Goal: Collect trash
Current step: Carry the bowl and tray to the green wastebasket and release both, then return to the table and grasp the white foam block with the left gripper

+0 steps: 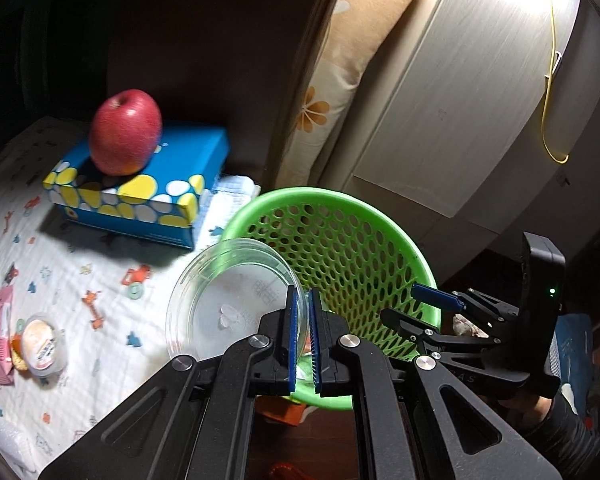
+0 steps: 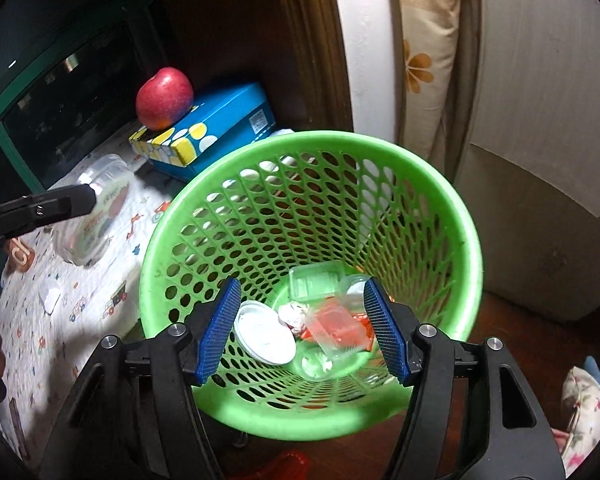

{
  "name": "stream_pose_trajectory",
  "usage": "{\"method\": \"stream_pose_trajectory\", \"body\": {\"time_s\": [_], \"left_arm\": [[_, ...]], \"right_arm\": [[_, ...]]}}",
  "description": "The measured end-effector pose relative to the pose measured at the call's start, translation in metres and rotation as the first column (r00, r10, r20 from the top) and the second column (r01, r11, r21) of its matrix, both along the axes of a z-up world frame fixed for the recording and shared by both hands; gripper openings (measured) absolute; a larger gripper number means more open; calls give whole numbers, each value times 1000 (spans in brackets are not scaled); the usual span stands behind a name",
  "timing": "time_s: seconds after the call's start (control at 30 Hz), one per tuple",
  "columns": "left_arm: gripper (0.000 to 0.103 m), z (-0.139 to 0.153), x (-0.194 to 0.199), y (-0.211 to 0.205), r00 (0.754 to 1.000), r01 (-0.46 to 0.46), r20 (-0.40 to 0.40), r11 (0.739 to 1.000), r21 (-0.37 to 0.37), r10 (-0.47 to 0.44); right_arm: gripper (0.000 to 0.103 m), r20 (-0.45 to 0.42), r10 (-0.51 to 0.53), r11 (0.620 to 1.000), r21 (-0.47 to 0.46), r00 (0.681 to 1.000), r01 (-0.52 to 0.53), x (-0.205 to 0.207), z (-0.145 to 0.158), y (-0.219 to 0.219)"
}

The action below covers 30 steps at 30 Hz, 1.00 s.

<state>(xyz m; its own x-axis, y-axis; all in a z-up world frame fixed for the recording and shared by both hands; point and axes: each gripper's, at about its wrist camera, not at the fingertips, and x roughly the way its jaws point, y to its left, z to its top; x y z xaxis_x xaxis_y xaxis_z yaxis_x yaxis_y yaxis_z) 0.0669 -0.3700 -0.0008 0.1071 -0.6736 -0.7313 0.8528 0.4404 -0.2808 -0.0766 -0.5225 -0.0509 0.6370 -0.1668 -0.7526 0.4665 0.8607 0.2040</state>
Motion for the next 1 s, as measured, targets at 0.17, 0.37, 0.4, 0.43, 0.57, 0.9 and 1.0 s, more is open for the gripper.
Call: {"method": "stream_pose_trajectory", "body": {"time_s": [0.17,0.37,0.4,0.43,0.57,0.9,1.0], "left_arm": [[6,-10,-10,-22,999,31,-30,999,11,-31],[7,-27,-18,-44,996,60,-72,998,35,-57],[9,-29,-18,-46,995,61,-80,998,35,-58],[15,-32,-19,-48,994,64,-93,997,33,-60],[34,-36,-20,-50,990,60,-127,998,14,-58],[50,-26,-7,0,996,-53,-73,998,32,55],[54,-22,3,30,990,-128,-49,991,42,130]], "right_arm": [[64,22,-39,999,6,999,39,-18,4,-10],[65,42,-78,997,14,996,77,-36,7,-18],[66,45,-82,997,15,996,81,-38,7,-19],[66,47,-86,996,17,995,85,-41,7,-19],[66,48,-87,996,23,995,86,-46,6,-20],[69,68,-27,1000,14,997,26,-34,15,1],[70,74,13,1000,10,997,-14,-21,18,14]]}}
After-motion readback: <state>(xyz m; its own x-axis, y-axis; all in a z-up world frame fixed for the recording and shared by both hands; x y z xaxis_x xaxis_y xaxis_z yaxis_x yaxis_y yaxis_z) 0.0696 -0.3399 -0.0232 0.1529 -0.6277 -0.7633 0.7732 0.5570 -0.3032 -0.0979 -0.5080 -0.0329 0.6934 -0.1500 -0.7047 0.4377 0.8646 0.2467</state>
